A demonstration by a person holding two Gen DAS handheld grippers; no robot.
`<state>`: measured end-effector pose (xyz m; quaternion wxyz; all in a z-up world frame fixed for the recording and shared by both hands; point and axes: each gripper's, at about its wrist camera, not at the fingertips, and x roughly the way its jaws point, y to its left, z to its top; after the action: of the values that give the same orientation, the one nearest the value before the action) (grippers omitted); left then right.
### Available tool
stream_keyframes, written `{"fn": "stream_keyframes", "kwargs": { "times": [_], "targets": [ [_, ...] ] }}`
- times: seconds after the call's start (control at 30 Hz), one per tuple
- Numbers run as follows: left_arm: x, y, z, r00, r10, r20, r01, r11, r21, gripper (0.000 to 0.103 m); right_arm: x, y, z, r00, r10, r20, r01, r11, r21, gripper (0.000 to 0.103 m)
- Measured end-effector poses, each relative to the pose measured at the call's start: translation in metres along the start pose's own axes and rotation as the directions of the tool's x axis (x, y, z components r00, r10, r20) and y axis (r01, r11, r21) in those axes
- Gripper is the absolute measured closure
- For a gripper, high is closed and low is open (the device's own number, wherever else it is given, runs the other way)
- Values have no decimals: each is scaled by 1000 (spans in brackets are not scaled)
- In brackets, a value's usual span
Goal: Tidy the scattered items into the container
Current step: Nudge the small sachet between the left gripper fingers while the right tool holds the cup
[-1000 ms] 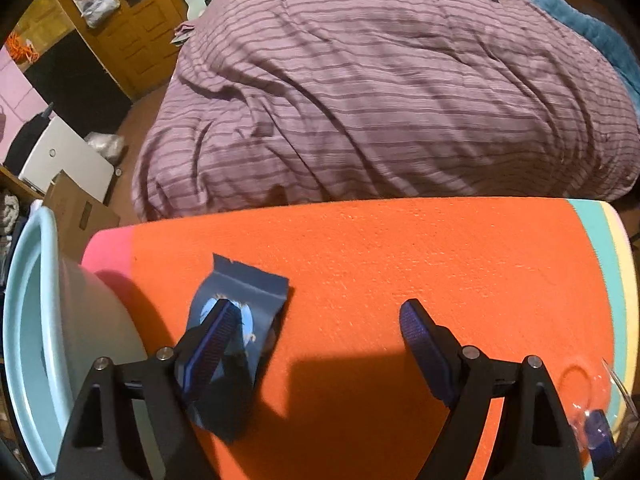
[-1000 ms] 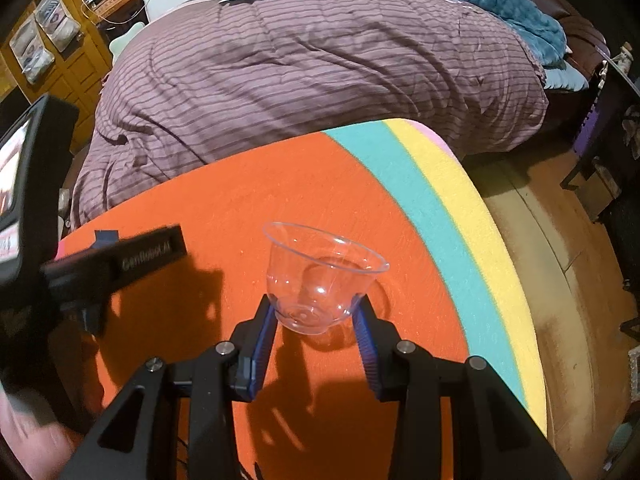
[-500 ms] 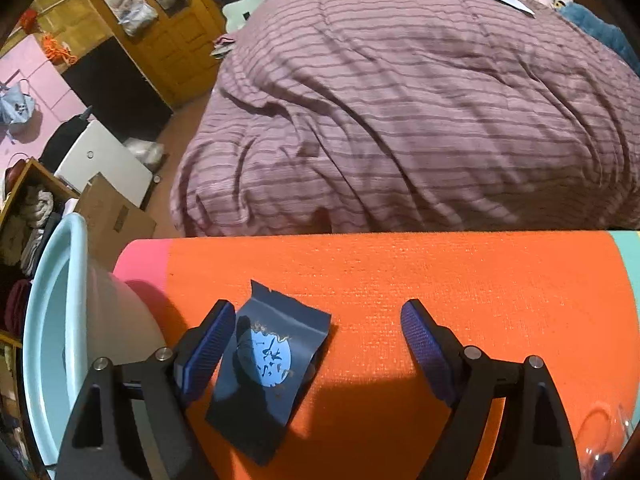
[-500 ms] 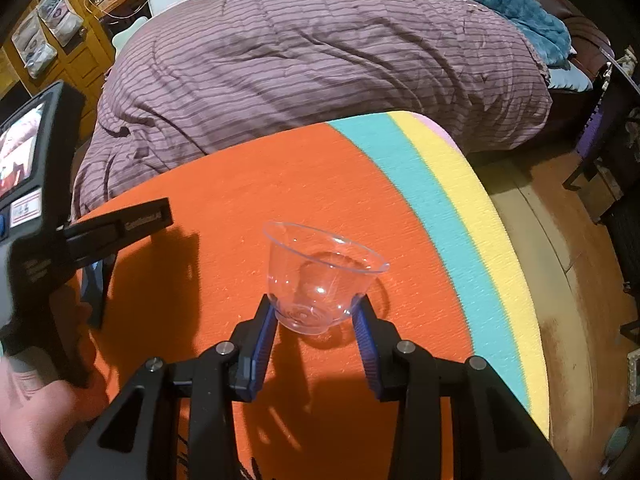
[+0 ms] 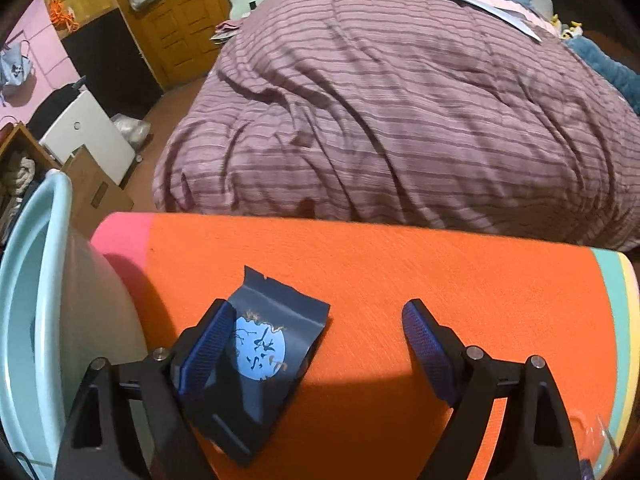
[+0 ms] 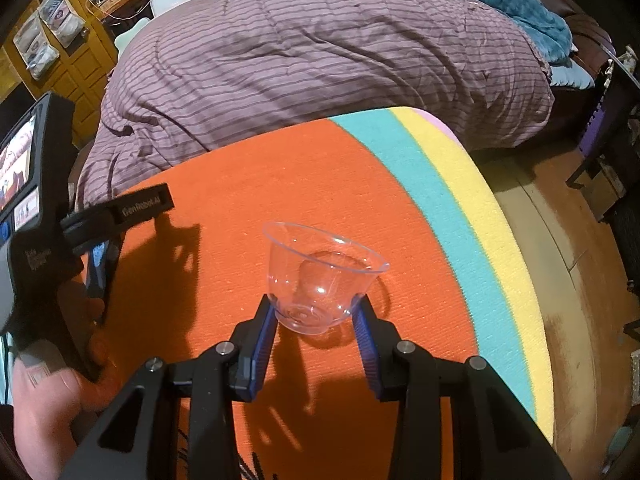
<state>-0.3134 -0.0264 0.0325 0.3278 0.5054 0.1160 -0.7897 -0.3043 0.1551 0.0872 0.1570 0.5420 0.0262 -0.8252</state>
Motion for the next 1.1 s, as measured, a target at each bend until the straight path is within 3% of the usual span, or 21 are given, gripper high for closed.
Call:
{"fn": "stream_keyframes", "kwargs": {
  "times": [0.37,0.77,1.1],
  "targets": [
    [-28,-30,-36,995,-98,-21,100,991,85,8,-7,6,1,1000,-21,-4,21,999,-31,62],
    [-35,-37,-53,991,-125,-47,133,964,232,8,-12,2,-15,998,-53,-40,51,998,-42,62],
    [-33,-23,-53,999,-54,-4,54,980,189,7,-23,3,-29,999,-35,-37,32,998,-60,62]
  ]
}}
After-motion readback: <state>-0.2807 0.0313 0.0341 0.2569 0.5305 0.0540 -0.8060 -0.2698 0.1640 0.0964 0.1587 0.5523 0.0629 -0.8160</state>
